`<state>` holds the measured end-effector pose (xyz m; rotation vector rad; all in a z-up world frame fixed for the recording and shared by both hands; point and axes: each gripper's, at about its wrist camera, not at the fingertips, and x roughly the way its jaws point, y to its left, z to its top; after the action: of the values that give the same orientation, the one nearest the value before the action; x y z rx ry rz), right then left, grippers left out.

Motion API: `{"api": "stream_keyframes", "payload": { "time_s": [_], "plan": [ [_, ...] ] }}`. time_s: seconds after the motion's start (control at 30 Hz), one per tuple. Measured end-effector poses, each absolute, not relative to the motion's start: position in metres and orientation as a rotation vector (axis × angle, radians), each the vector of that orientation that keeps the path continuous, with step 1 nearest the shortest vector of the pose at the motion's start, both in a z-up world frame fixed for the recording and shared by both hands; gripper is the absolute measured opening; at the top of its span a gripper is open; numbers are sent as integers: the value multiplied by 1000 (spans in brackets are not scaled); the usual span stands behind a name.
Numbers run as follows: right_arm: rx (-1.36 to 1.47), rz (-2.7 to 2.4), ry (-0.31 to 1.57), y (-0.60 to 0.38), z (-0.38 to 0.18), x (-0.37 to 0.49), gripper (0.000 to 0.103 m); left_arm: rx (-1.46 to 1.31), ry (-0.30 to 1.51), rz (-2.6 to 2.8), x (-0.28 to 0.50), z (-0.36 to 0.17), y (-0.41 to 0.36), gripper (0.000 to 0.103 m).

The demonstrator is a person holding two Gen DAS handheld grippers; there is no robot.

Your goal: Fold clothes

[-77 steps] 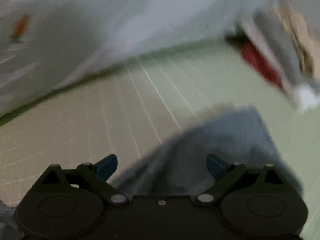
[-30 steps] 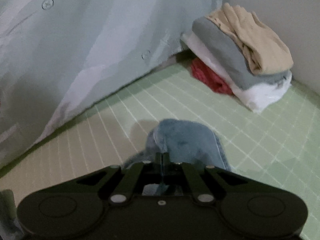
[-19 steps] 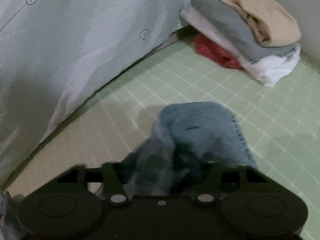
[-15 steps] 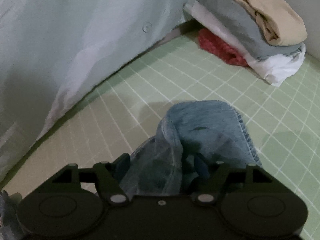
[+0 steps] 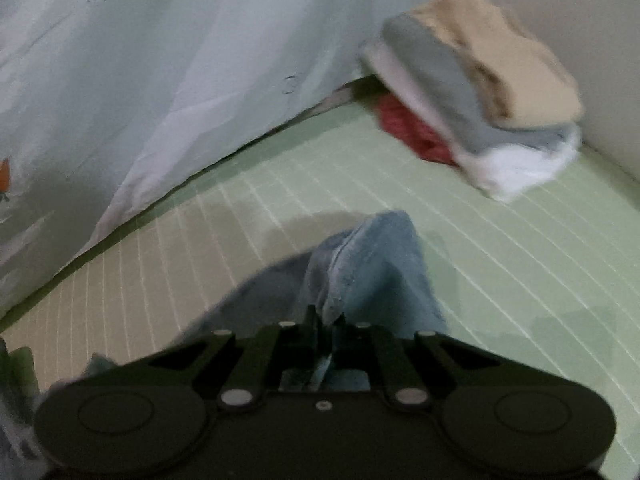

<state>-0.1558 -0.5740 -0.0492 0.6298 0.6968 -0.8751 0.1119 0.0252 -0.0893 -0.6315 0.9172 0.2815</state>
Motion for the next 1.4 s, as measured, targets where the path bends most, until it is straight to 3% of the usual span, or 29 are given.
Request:
{"api": "stream_keyframes", "payload": {
  "time_s": [0.33, 0.47, 0.5, 0.53, 0.57, 0.67, 0.7, 0.77, 0.8, 0.93, 1.13, 1.4],
  "plan": [
    [731, -809, 857, -497, -82, -266, 6, -488, 899, 374, 37, -66, 79, 18],
    [699, -754, 842, -495, -74, -275, 12, -400, 917, 356, 20, -60, 68, 26],
    [680, -753, 828, -497, -69, -275, 14, -380, 909, 365, 18, -57, 62, 31],
    [653, -757, 810, -499, -63, -275, 23, -361, 901, 374, 16, -54, 56, 35],
    [626, -761, 792, -501, -57, -275, 33, -359, 889, 371, 16, -51, 51, 45],
    [553, -770, 710, -516, -36, -270, 40, -341, 850, 324, 11, -41, 27, 71],
    [536, -768, 687, -522, -31, -266, 42, -335, 837, 309, 10, -37, 19, 77],
    [506, -758, 656, -535, -25, -257, 57, -311, 866, 260, 14, -44, -4, 82],
    [494, -750, 649, -543, -25, -251, 60, -299, 880, 236, 17, -47, -15, 86],
    [480, -736, 680, -580, -35, -224, 78, -250, 936, 137, 26, -60, -61, 88],
    [415, -743, 776, -642, -60, -192, 83, -204, 1079, 92, 50, -98, -109, 89],
    [459, -613, 982, -709, -107, -161, 83, -95, 1180, 161, 72, -118, -132, 98]
  ]
}}
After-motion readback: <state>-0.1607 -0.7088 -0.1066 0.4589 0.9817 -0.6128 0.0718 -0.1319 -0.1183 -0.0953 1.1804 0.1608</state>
